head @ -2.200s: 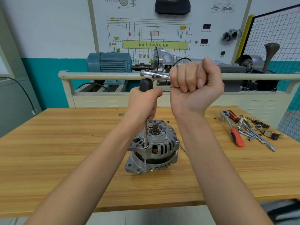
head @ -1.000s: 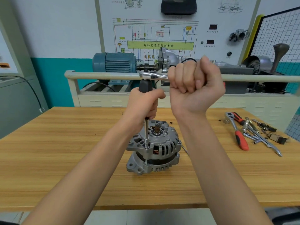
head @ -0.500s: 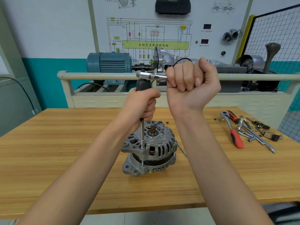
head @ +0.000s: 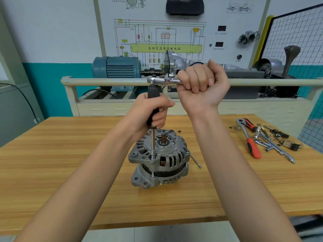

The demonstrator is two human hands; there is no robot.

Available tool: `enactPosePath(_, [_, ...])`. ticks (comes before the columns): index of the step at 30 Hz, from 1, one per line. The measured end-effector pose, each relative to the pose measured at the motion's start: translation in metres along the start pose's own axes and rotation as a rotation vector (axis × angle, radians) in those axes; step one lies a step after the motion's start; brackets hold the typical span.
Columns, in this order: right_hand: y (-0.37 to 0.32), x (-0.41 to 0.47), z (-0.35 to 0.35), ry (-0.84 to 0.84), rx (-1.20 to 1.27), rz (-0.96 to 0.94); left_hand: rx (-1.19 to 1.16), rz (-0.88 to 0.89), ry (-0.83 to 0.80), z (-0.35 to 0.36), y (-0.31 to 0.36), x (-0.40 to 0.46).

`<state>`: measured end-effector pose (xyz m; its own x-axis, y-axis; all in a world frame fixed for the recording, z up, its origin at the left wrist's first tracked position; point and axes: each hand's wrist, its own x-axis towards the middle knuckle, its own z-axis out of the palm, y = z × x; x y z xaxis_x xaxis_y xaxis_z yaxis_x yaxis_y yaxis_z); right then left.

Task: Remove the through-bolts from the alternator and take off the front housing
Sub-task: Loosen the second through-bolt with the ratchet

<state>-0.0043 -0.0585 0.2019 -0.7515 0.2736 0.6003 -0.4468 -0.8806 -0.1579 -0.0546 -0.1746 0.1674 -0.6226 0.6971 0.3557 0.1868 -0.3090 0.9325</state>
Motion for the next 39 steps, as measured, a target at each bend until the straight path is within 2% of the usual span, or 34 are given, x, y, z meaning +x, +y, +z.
enactPosePath(3, [0.001, 0.008, -0.003, 0.091, 0.052, 0.031, -0.075, -0.073, -0.168, -0.003, 0.002, 0.001])
enactPosePath(6, [0.006, 0.003, 0.001, 0.058, 0.006, -0.021, -0.082, -0.097, -0.177, -0.005, 0.002, 0.002])
enactPosePath(8, [0.009, -0.004, 0.004, -0.013, -0.071, -0.088, -0.032, -0.082, -0.087, -0.003, 0.002, 0.001])
enactPosePath(14, [0.022, -0.025, 0.013, -0.234, -0.401, -0.327, 0.056, -0.012, 0.32, 0.016, -0.005, 0.003])
enactPosePath(17, [0.028, -0.027, 0.013, -0.283, -0.472, -0.404, 0.093, 0.013, 0.407, 0.018, -0.006, 0.004])
enactPosePath(20, [0.021, -0.022, 0.011, -0.289, -0.421, -0.324, 0.091, 0.015, 0.328, 0.013, -0.005, 0.002])
enactPosePath(25, [0.002, 0.001, -0.001, -0.048, 0.014, 0.007, 0.042, -0.02, -0.076, -0.003, 0.004, -0.002])
enactPosePath(29, [0.003, 0.009, -0.009, 0.043, 0.101, 0.039, 0.004, -0.057, -0.1, -0.001, 0.005, 0.0])
enactPosePath(31, [0.005, 0.005, -0.007, 0.037, 0.081, 0.005, -0.007, -0.056, -0.035, 0.002, 0.002, 0.001])
enactPosePath(34, [0.007, -0.005, 0.002, 0.0, -0.022, -0.095, 0.048, -0.011, 0.157, 0.007, -0.002, 0.002])
enactPosePath(39, [0.024, -0.028, 0.013, -0.228, -0.436, -0.356, 0.098, 0.049, 0.443, 0.019, -0.004, 0.004])
